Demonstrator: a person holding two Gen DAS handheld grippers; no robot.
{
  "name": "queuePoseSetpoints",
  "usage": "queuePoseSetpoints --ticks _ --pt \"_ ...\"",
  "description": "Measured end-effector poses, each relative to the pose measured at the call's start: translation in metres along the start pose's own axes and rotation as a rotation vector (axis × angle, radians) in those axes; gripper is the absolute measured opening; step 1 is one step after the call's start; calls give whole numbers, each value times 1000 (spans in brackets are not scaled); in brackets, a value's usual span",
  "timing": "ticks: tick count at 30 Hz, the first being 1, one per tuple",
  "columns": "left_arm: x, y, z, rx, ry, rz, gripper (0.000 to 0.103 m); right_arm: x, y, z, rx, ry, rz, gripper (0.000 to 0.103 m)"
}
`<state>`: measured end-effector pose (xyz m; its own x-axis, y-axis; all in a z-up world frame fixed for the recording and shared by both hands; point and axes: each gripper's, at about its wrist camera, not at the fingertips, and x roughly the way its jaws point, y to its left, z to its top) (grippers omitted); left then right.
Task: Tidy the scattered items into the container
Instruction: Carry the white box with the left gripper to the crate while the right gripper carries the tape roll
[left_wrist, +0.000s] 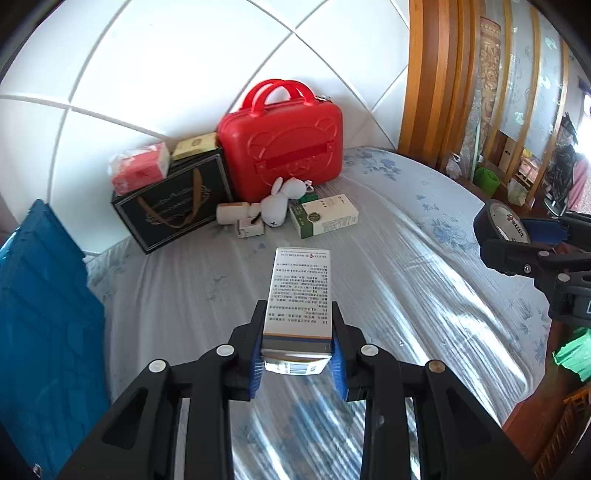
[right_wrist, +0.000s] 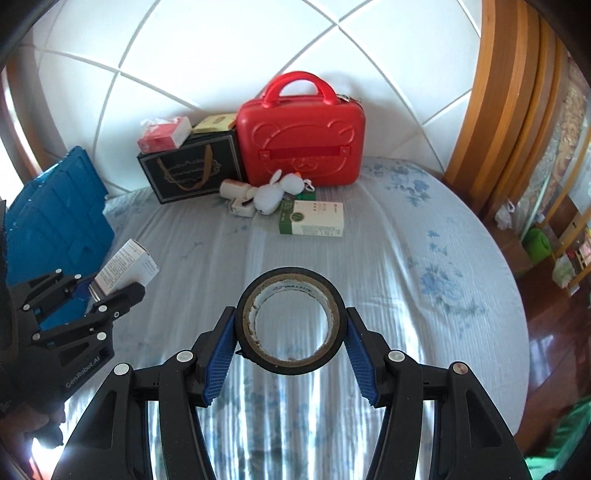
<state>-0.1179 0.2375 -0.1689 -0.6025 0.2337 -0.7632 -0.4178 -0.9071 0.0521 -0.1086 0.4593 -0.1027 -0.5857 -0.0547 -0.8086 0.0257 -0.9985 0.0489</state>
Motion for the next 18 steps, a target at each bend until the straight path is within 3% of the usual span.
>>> queuePoseSetpoints --ticks 18 --pt "-138 78 -1 -52 -161 -51 29 -106 105 8 -54 -130 90 56"
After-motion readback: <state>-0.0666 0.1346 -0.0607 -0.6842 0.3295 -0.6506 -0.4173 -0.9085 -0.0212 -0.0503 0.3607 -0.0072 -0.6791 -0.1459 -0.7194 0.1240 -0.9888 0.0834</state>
